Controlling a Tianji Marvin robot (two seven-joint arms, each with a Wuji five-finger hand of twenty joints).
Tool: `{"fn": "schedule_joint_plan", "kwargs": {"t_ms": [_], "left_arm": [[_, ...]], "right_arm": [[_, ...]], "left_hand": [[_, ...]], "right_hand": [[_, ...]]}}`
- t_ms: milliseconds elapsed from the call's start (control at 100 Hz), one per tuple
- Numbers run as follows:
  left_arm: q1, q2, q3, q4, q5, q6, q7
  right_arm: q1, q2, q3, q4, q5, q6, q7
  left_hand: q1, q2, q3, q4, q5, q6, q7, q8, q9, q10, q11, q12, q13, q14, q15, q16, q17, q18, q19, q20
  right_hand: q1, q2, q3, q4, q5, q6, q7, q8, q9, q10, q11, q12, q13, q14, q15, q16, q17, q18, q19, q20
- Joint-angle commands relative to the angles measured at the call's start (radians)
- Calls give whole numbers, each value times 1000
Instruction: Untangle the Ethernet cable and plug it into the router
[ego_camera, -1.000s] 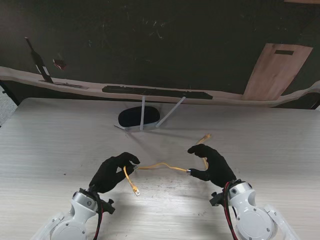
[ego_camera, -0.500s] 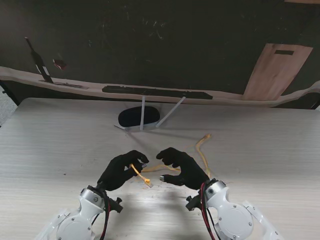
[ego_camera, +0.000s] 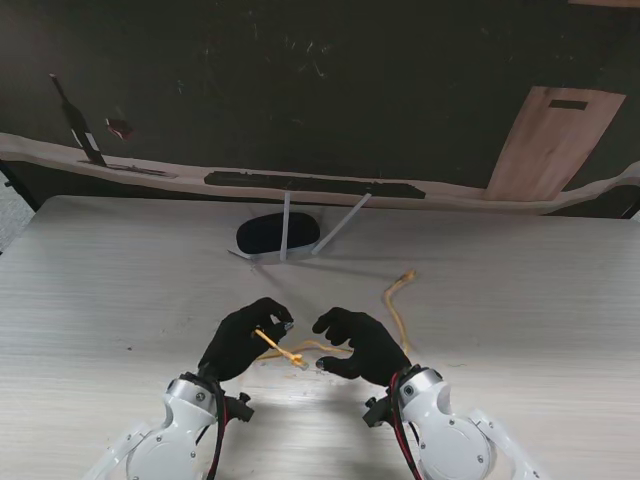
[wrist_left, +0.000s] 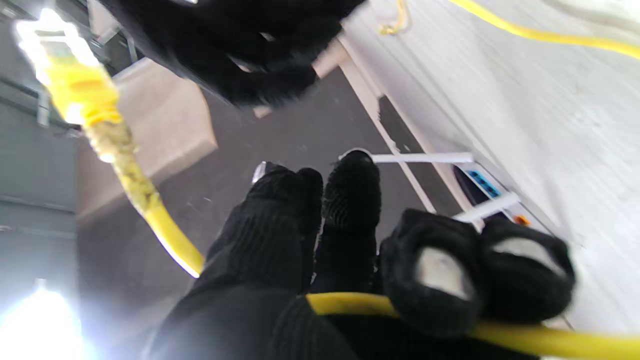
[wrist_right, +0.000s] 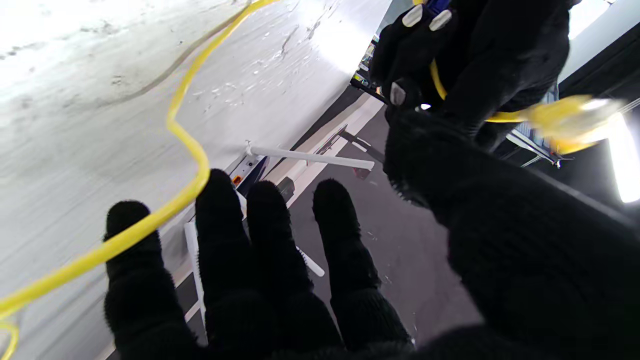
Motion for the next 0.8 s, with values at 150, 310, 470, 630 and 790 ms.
{"fn": "schedule_joint_plan", "kwargs": {"t_ms": [150, 310, 470, 630, 790], "left_arm": [[-6, -44, 21, 14, -58, 84, 55], [-12, -53, 29, 25, -55, 121, 88], [-21, -61, 42, 33, -69, 154, 103], [-25, -60, 49, 35, -72, 178, 96], [-25, -54, 57, 33, -56, 194, 77]], "right_arm": [[-23, -16, -21, -20, 38, 27, -3], [-18, -16, -48, -22, 68, 31, 7], [-11, -1, -57, -43, 207, 49, 124], [7, 16, -73, -44, 199, 51, 186], [18, 5, -92, -37, 202, 57, 150]], "left_hand": [[-13, 58, -29, -9, 7, 22, 64, 9, 14, 19, 41, 9, 23, 80, 14, 1, 16, 16, 176, -3], [23, 82, -47, -6, -21, 35, 29, 2, -7, 24, 36, 9, 22, 85, 5, 1, 2, 25, 156, 23], [81, 125, -74, -8, -67, 45, -31, -13, -33, 34, 36, 11, 22, 91, -30, -8, -23, 37, 125, 46], [82, 128, -80, -8, -69, 45, -41, -16, -33, 41, 35, 10, 21, 93, -41, -11, -25, 41, 119, 50], [83, 126, -82, -5, -61, 47, -63, -23, -35, 43, 33, 8, 21, 98, -54, -13, -31, 48, 105, 54]], "right_hand": [[-45, 65, -8, -23, 197, 58, -43, -31, 206, 47, 26, 11, 175, 79, 107, 22, 92, 110, 248, -48], [-59, 130, -9, -16, 205, 49, -46, -31, 231, 47, 47, 15, 198, 84, 148, 32, 39, 99, 524, -130], [-89, 457, -128, 0, 293, 77, -103, -72, 304, 87, 11, -7, 222, 147, 144, 18, 14, 131, 604, -222], [-120, 479, -164, -1, 275, 51, -152, -83, 282, 86, -4, -10, 199, 142, 139, 18, 1, 131, 603, -225], [-102, 506, -154, 4, 268, 36, -159, -78, 296, 72, 4, -5, 213, 141, 146, 22, 14, 135, 615, -220]]}}
